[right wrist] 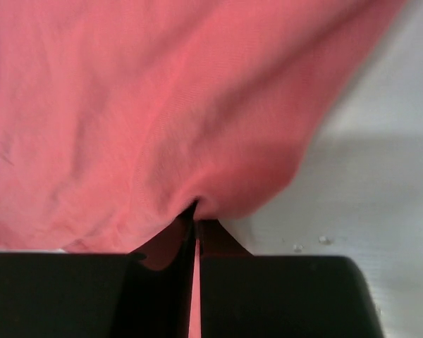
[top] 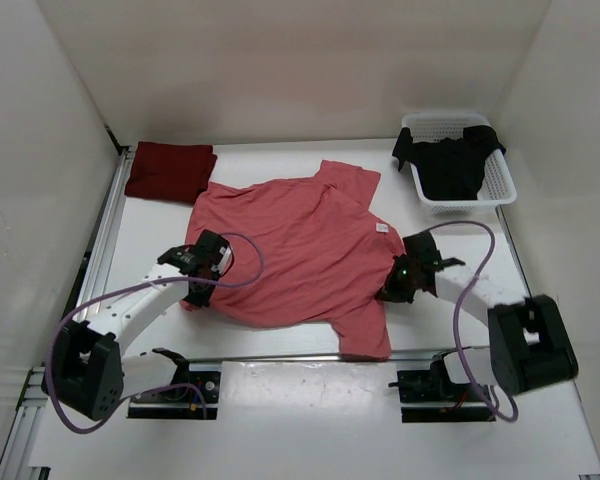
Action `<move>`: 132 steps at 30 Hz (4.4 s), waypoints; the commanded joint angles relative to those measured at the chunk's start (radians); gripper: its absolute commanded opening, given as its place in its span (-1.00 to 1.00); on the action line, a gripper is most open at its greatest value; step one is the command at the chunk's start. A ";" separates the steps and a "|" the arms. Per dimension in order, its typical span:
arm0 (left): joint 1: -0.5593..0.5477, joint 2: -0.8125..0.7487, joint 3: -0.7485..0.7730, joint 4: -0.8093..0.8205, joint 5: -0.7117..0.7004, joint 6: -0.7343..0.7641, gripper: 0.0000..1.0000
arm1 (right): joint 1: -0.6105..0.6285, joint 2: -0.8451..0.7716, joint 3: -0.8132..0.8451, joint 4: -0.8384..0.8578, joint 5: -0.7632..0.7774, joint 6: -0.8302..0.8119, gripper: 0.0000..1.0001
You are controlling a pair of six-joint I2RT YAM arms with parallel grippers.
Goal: Fold and stack the t-shirts
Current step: Flatten out the tshirt
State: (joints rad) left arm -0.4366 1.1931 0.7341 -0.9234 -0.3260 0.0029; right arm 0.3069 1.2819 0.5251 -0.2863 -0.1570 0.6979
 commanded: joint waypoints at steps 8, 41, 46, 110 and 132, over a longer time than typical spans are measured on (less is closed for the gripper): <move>0.257 0.722 1.338 0.115 -0.082 -0.003 -0.79 | -0.127 0.647 1.636 -0.370 -0.017 -0.118 -1.00; 0.093 0.059 0.145 0.158 -0.243 -0.003 -0.79 | -0.216 -0.064 0.392 -0.457 -0.237 -0.279 -1.00; 0.093 -0.013 0.045 0.064 -0.193 -0.003 -0.79 | -0.226 -0.104 0.352 -0.508 -0.237 -0.291 -1.00; 0.131 0.083 0.133 0.032 -0.079 -0.003 -0.79 | 0.113 -0.223 0.145 -0.491 -0.151 -0.080 -1.00; 0.141 0.077 0.122 0.041 -0.056 -0.003 -0.79 | -0.173 -0.089 -0.001 -0.367 -0.423 -0.112 -1.00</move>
State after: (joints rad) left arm -0.3027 1.3144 0.8593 -0.8883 -0.3836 0.0010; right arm 0.1482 1.1355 0.4824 -0.6437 -0.5575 0.6582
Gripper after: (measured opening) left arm 0.131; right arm 0.003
